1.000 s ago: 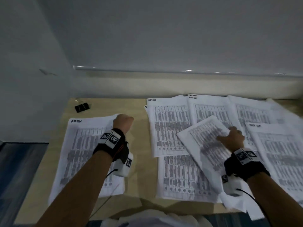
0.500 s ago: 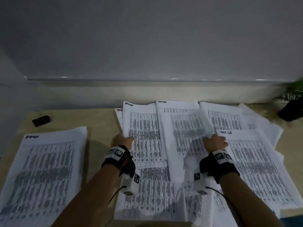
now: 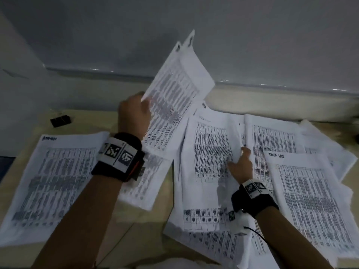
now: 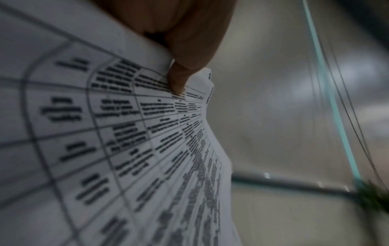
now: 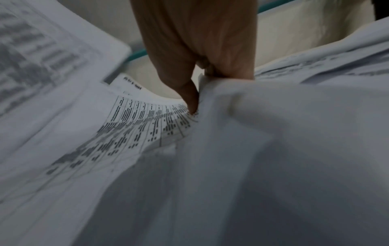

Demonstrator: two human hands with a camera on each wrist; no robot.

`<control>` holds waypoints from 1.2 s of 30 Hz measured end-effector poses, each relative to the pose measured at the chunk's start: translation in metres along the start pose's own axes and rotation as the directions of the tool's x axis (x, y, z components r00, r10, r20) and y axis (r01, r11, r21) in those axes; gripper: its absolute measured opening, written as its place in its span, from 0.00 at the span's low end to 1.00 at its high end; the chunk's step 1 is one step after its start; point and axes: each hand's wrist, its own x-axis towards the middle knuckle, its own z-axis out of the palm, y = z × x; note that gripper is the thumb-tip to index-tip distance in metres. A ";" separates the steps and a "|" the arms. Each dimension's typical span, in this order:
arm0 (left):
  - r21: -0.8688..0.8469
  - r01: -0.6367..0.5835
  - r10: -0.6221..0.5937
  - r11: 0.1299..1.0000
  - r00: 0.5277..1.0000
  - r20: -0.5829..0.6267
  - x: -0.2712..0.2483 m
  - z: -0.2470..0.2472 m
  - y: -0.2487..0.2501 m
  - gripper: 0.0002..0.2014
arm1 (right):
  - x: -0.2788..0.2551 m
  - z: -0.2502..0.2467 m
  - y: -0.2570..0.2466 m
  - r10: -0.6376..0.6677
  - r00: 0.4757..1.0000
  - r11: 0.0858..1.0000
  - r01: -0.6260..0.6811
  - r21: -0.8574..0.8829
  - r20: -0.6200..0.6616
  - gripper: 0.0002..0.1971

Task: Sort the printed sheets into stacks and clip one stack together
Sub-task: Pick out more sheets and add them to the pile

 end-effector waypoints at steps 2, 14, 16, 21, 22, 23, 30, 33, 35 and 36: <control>-0.019 -0.068 0.062 0.998 0.976 -0.206 0.010 -0.023 0.008 0.16 | -0.006 0.000 0.001 -0.017 1.000 1.000 0.017 0.002 0.022 0.28; -0.441 0.319 -0.402 0.839 0.910 -0.107 0.021 -0.002 -0.001 0.09 | -0.008 -0.003 0.007 0.059 0.998 0.997 -0.060 -0.054 -0.025 0.22; -0.268 0.474 -0.462 0.839 0.880 0.109 -0.005 0.031 -0.014 0.12 | -0.007 -0.010 0.006 0.198 0.979 0.975 -0.202 -0.095 -0.050 0.32; 0.104 0.663 -0.613 0.742 0.606 0.506 -0.059 0.090 -0.053 0.25 | -0.032 -0.001 -0.013 0.150 0.976 0.989 -0.147 -0.031 0.160 0.41; 0.150 0.649 -0.621 0.746 0.595 0.510 -0.064 0.095 -0.054 0.26 | -0.039 0.006 -0.019 0.092 0.972 0.994 -0.104 0.046 0.214 0.36; 0.152 0.649 -0.621 0.745 0.594 0.512 -0.068 0.099 -0.053 0.26 | -0.044 0.013 -0.025 0.049 0.963 0.991 -0.080 0.108 0.264 0.31; -0.139 0.835 -0.640 0.532 0.505 0.579 -0.070 0.090 -0.057 0.48 | -0.072 0.027 -0.063 -0.344 0.888 0.932 0.362 -0.002 0.305 0.10; -0.295 0.882 -0.619 0.368 0.469 0.630 -0.064 0.060 -0.056 0.46 | -0.083 -0.007 -0.085 -0.590 0.799 0.806 0.574 0.145 0.115 0.09; -0.556 0.741 -0.501 0.375 0.667 0.551 -0.050 0.031 -0.042 0.23 | -0.088 -0.033 -0.107 -0.646 0.762 0.731 0.636 0.247 -0.047 0.09; -0.668 0.617 -0.441 0.416 0.779 0.446 -0.042 0.014 -0.030 0.11 | -0.088 -0.044 -0.117 -0.660 0.739 0.690 0.667 0.281 -0.136 0.10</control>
